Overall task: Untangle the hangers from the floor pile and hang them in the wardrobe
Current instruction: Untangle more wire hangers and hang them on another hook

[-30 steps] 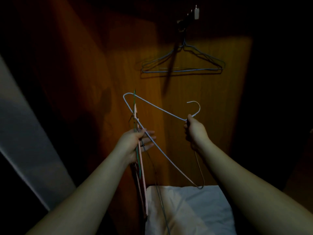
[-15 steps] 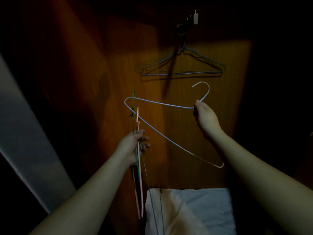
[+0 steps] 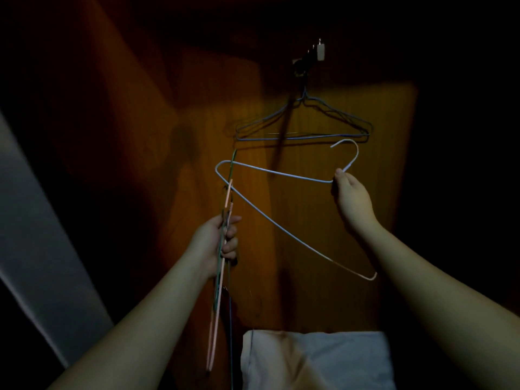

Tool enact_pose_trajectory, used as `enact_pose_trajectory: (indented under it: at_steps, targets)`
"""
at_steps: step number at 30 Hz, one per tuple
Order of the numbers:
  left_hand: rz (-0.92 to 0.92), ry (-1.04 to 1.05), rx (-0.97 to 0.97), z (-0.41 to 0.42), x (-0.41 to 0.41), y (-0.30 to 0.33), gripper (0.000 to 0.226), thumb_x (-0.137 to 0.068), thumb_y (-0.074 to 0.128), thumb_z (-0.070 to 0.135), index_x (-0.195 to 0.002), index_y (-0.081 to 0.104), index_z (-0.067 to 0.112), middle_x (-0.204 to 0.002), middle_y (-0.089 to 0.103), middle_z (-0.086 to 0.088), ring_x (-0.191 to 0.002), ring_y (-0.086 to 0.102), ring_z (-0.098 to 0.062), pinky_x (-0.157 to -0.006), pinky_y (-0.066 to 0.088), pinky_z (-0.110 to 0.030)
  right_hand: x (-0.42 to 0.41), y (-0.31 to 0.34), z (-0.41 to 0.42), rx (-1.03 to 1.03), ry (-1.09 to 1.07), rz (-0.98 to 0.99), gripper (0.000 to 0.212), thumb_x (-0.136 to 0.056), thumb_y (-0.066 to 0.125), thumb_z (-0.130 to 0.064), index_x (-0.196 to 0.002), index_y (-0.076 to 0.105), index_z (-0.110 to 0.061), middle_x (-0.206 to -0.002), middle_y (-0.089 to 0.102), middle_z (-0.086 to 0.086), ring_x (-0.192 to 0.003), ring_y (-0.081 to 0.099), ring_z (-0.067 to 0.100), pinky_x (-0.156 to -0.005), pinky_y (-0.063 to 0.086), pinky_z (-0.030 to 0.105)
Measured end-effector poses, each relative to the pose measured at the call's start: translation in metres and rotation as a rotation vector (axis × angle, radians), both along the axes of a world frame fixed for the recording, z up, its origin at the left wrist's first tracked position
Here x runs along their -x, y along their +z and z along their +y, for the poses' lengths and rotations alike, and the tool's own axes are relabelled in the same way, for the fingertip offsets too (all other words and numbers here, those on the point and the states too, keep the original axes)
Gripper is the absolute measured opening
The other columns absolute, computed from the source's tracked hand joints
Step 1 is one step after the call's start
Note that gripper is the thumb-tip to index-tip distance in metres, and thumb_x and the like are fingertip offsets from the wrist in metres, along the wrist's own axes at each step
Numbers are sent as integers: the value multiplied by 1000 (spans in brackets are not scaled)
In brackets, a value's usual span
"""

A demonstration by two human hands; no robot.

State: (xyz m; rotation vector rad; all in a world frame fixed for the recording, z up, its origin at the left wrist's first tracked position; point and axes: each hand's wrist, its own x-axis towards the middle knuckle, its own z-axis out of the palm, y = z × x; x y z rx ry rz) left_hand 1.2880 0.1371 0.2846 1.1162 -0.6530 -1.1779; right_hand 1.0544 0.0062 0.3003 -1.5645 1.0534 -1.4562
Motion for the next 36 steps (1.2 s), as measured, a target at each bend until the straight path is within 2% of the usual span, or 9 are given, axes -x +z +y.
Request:
enact_pose_trajectory:
  at_steps: [4, 7, 9, 12, 16, 25, 31, 36]
  targets:
    - [15, 33, 71, -6, 2, 7, 26, -101, 42, 35, -89, 52, 14, -51, 37, 5, -31, 27, -6, -32, 19, -14, 5, 12, -1, 97, -28, 49, 40, -103, 37, -40, -70, 50, -21, -66, 46, -2, -63, 44, 16, -63, 32, 34]
    - [18, 19, 106, -10, 3, 9, 28, -102, 41, 36, -90, 52, 13, -51, 37, 5, -31, 27, -6, -31, 20, -15, 8, 19, -2, 103, -39, 79, 41, -104, 36, -37, -85, 60, -9, -73, 51, 4, -69, 47, 18, -60, 33, 33]
    - [20, 0, 116, -12, 5, 10, 30, -103, 40, 37, -90, 53, 13, -51, 37, 5, -31, 27, -6, -31, 20, -15, 11, 20, -6, 34, -4, 63, 38, -102, 39, -40, -80, 59, -16, -65, 48, -1, -61, 44, 17, -56, 30, 33]
    - [0, -19, 122, -12, 7, 11, 32, -104, 36, 37, -88, 53, 14, -50, 37, 5, -31, 27, -6, -31, 20, -14, 15, 24, -7, -152, 101, 76, 36, -101, 41, -40, -69, 49, -23, -55, 39, -6, -46, 33, 13, -49, 24, 31]
    - [-44, -36, 137, -13, 13, 12, 31, -102, 40, 38, -86, 54, 16, -50, 39, 6, -31, 26, -5, -33, 19, -13, 21, 26, -2, -251, 180, 40, 34, -100, 43, -38, -71, 47, -23, -52, 35, -9, -45, 27, 11, -46, 20, 28]
    - [52, -34, 74, -11, 20, 2, 30, -103, 42, 36, -84, 53, 15, -52, 39, 5, -31, 25, -4, -29, 19, -15, 32, 17, 6, -147, 181, 98, 35, -102, 40, -40, -72, 45, -23, -57, 36, -7, -48, 29, 12, -48, 22, 30]
    - [110, -15, -8, -12, 17, -7, 29, -104, 39, 29, -88, 55, 11, -42, 39, 6, -26, 24, -3, -29, 16, -12, 32, 5, 14, 83, 104, 181, 36, -102, 41, -39, -71, 51, -23, -59, 42, -9, -57, 39, 12, -59, 30, 32]
    - [145, 28, -69, -13, 11, -11, 30, -105, 36, 27, -86, 54, 12, -45, 39, 5, -27, 23, -4, -28, 16, -13, 33, 4, 6, 56, 124, 124, 39, -101, 41, -45, -68, 48, -27, -54, 42, -13, -54, 38, 10, -56, 29, 31]
